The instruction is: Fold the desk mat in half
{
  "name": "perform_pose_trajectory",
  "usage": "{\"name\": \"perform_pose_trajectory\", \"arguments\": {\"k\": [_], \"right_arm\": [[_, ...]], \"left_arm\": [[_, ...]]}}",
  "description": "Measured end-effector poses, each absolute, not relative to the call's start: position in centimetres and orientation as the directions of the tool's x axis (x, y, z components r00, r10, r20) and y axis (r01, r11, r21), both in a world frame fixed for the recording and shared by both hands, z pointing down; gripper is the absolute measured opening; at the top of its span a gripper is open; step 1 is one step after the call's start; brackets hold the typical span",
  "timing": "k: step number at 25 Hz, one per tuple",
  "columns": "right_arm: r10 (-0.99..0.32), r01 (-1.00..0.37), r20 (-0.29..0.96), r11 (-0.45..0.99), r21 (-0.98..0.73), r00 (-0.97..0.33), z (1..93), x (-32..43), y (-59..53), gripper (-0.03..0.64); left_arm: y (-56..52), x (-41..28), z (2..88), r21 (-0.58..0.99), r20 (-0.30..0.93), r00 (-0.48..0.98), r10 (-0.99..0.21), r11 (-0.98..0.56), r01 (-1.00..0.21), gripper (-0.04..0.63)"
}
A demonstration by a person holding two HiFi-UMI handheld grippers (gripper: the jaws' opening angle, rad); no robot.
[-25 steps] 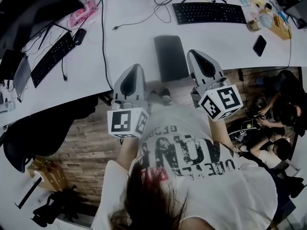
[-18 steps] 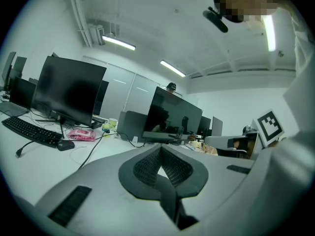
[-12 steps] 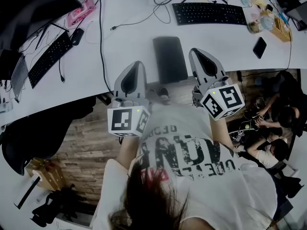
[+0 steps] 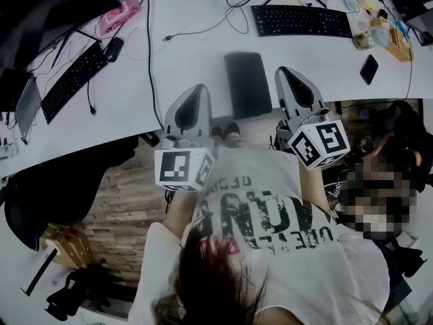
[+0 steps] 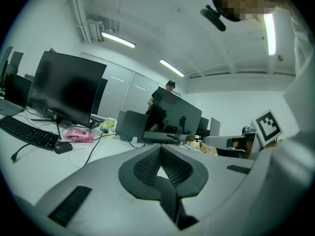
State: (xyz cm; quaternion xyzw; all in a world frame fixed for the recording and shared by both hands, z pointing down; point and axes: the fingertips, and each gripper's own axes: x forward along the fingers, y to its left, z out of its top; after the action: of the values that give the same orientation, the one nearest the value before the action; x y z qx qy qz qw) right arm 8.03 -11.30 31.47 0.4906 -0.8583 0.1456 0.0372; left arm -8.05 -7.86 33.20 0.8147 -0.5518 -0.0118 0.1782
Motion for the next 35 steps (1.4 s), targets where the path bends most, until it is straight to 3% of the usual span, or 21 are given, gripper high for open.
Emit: {"name": "perform_pose_trajectory", "arguments": {"k": [12,35], "right_arm": [[-0.872,-0.897,0.232,0.390,-0.207,-0.432,31.9,9.4,-10.1,-0.002],[-0.877,-0.900,0.224,0.383,-0.210,-0.425,32.0,9.3,-8.5,-0.002]], "left_arm": [[-8.0,-8.2,33.5,0.315,0.190,0.444,-0.876,-0.374,-0.872,0.002],[-6.9,-8.0,33.8,0.323,0.200,0.443,-0.874,-0.368,-0.872,0.002]]}}
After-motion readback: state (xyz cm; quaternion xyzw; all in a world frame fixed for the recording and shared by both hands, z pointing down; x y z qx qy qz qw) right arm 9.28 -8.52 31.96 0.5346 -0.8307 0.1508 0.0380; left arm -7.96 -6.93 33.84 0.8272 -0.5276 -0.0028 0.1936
